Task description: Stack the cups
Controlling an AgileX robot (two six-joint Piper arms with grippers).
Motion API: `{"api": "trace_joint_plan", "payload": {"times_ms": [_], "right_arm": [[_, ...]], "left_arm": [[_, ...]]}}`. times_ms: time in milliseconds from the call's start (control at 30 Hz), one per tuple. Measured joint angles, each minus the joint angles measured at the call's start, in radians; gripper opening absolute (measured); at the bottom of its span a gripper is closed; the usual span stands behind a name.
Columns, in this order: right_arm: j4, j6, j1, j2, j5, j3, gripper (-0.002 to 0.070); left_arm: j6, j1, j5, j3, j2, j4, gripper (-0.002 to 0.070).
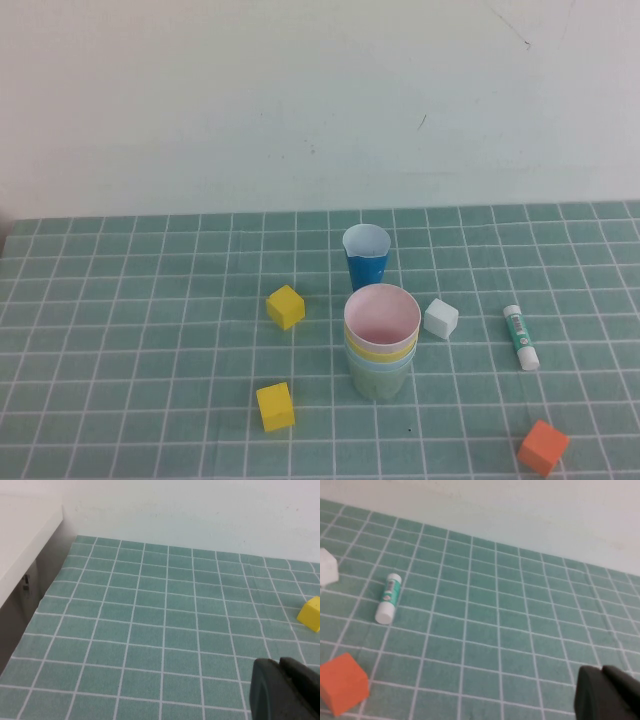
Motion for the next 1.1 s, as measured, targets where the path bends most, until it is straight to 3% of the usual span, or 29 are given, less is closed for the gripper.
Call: {"api": "trace_joint_plan", "payload": {"times_ms": [367, 1100], "right_arm": [[0.103, 0.001, -0.070, 0.000, -0.004, 0.000, -0.0001], [0.133, -0.014, -0.021, 0.000, -0.009, 0.002, -0.0001]], "left_arm": [[-0.002, 0.000, 0.000, 0.000, 0.000, 0.000, -0.0002], [-0.002, 0.000, 0.000, 0.000, 0.000, 0.000, -0.0002]]}}
